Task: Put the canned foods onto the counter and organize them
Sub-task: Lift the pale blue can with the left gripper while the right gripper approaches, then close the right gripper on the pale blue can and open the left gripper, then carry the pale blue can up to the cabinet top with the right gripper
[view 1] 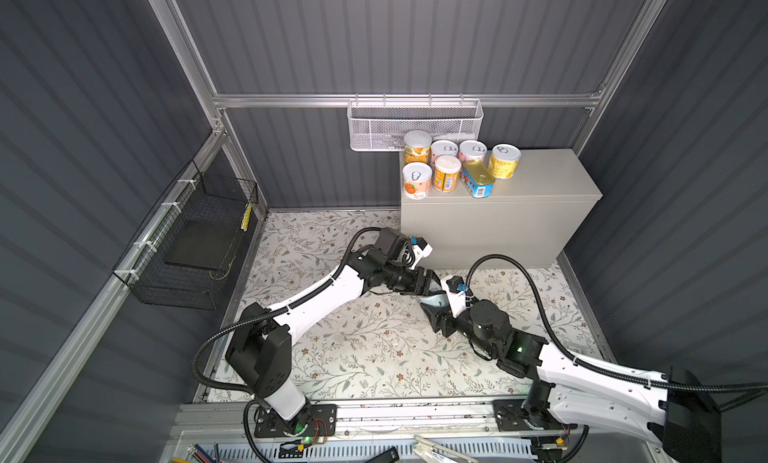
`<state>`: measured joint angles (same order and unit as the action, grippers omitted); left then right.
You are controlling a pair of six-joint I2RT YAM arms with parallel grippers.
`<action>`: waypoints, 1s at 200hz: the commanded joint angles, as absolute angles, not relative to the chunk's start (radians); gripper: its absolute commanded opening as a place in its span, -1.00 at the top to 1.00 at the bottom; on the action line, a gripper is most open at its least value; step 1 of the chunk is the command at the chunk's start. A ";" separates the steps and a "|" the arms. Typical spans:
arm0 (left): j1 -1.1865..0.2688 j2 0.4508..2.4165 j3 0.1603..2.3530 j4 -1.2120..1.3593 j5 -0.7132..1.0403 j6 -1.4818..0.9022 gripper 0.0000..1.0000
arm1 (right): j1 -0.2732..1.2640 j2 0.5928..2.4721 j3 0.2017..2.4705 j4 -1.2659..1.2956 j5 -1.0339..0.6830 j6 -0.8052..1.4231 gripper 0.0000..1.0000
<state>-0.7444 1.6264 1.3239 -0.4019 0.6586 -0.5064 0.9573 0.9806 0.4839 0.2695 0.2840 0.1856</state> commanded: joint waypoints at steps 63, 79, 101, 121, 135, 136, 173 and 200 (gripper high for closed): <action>-0.690 1.564 1.264 -0.315 0.590 -0.565 -0.99 | 0.966 0.896 0.425 0.368 0.314 0.223 -0.28; -0.678 1.552 1.242 -0.290 0.572 -0.578 -0.99 | 0.966 0.867 0.413 0.356 0.328 0.230 -0.26; -0.671 1.530 1.233 -0.297 0.517 -0.573 -0.99 | 0.966 0.827 0.403 0.327 0.348 0.236 -0.27; -0.663 1.486 1.212 -0.298 0.448 -0.565 -0.99 | 0.966 0.790 0.407 0.282 0.382 0.238 -0.27; -0.663 1.436 1.181 -0.284 0.379 -0.553 -0.99 | 0.966 0.752 0.415 0.252 0.403 0.235 -0.27; -0.663 1.432 1.178 -0.281 0.372 -0.552 -0.99 | 0.966 0.749 0.415 0.250 0.405 0.234 -0.26; -0.663 1.274 1.058 -0.228 0.171 -0.542 -1.00 | 0.945 0.632 0.478 0.149 0.471 0.185 -0.27; -0.663 1.210 0.994 -0.211 0.122 -0.537 -0.99 | 0.894 0.613 0.583 0.040 0.433 0.126 -0.29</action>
